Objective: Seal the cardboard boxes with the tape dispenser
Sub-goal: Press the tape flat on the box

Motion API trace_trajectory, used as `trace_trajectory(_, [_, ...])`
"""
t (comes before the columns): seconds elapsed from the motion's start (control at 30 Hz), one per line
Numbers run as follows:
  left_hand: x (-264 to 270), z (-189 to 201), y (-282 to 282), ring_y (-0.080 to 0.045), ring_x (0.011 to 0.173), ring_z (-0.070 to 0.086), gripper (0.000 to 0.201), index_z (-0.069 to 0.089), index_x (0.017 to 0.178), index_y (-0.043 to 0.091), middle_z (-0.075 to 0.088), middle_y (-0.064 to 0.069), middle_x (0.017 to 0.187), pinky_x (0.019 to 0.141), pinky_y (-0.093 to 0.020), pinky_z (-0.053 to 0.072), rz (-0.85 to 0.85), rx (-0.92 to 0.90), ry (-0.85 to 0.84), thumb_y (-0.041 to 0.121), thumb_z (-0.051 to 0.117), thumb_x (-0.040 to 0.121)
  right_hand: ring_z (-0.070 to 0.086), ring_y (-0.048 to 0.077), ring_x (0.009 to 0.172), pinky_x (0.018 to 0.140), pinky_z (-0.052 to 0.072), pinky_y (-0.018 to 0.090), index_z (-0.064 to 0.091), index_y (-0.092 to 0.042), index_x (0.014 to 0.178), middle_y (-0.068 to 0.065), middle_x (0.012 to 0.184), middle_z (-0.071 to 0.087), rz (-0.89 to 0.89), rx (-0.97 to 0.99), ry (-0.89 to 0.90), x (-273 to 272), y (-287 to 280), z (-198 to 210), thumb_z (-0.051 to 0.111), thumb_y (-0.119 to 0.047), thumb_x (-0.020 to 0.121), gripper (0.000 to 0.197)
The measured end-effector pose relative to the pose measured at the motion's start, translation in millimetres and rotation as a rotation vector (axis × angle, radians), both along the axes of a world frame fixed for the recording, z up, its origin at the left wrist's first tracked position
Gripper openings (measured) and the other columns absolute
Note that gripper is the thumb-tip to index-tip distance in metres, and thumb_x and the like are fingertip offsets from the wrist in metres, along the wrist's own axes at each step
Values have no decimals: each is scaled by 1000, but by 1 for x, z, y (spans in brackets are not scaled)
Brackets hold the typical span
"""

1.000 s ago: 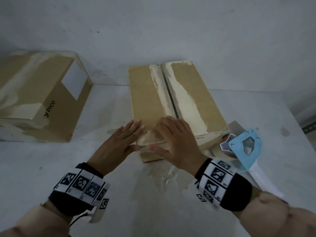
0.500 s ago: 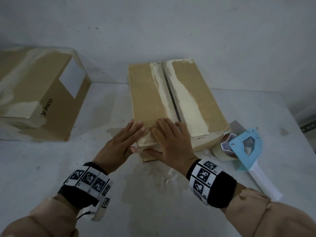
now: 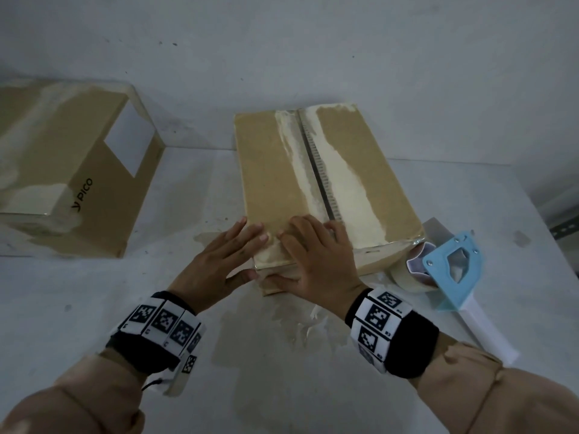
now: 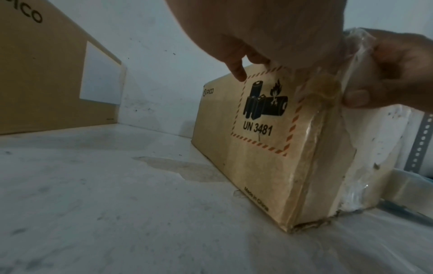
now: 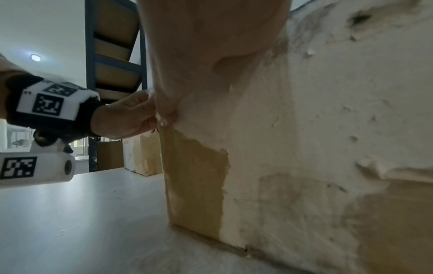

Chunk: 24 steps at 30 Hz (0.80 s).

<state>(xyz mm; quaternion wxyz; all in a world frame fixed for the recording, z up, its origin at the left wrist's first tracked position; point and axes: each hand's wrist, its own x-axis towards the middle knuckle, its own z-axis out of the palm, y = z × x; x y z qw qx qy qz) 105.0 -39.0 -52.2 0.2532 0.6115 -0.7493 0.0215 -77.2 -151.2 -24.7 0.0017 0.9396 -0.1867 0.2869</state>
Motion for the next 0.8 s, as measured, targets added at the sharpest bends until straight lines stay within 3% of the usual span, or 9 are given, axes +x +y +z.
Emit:
trace_trajectory(0.13, [-3, -1, 1, -3, 144, 6, 55, 10, 146, 38, 3, 26, 154, 108, -19, 23, -11, -64, 53, 49, 31, 96, 51, 26, 101, 81, 35, 40, 61, -12, 99, 11, 106, 62, 26, 45, 40, -4, 2, 6, 58, -66, 67, 62])
trace_trajectory(0.23, [-7, -4, 1, -3, 144, 8, 56, 12, 146, 37, 6, 26, 154, 106, -23, 28, -1, -102, 97, 48, 34, 95, 51, 27, 102, 82, 34, 40, 62, -11, 101, 12, 107, 61, 28, 65, 92, -5, 2, 10, 56, -65, 67, 64])
trace_trajectory(0.4, [-10, -8, -2, -5, 144, 10, 60, 13, 147, 34, 7, 23, 154, 112, -18, 24, 7, -157, 82, 49, 37, 94, 52, 27, 104, 85, 34, 40, 61, -11, 105, 10, 111, 59, 21, 106, 172, -7, 2, 14, 56, -65, 66, 67])
trace_trajectory(0.5, [-16, -9, -4, -5, 143, 16, 50, 36, 138, 24, 12, 24, 153, 112, -20, 26, 50, -220, 121, 46, 42, 94, 51, 30, 109, 89, 34, 41, 54, -12, 114, 12, 117, 57, 71, 131, 256, -12, -2, 17, 55, -63, 63, 72])
trace_trajectory(0.57, [-19, -10, -5, -5, 142, 19, 48, 42, 130, 13, 15, 25, 152, 111, -20, 28, 74, -246, 132, 45, 45, 93, 50, 30, 113, 92, 35, 40, 52, -12, 119, 13, 123, 55, 142, 112, 319, -17, -10, 20, 59, -59, 62, 75])
trace_trajectory(0.7, [-16, -11, -6, -6, 143, 18, 53, 39, 134, 17, 13, 23, 153, 111, -20, 25, 70, -227, 83, 47, 48, 91, 42, 24, 120, 96, 31, 34, 52, -13, 126, 10, 131, 53, 231, 114, 384, -31, -37, 30, 65, -53, 65, 74])
trace_trajectory(0.8, [-13, -10, -2, -9, 143, 16, 70, 20, 146, 30, 10, 20, 155, 114, -21, 22, 49, -170, 61, 54, 50, 87, 33, 22, 130, 104, 27, 36, 37, -17, 136, 8, 142, 43, 177, 126, 474, -41, -49, 31, 60, -58, 67, 83])
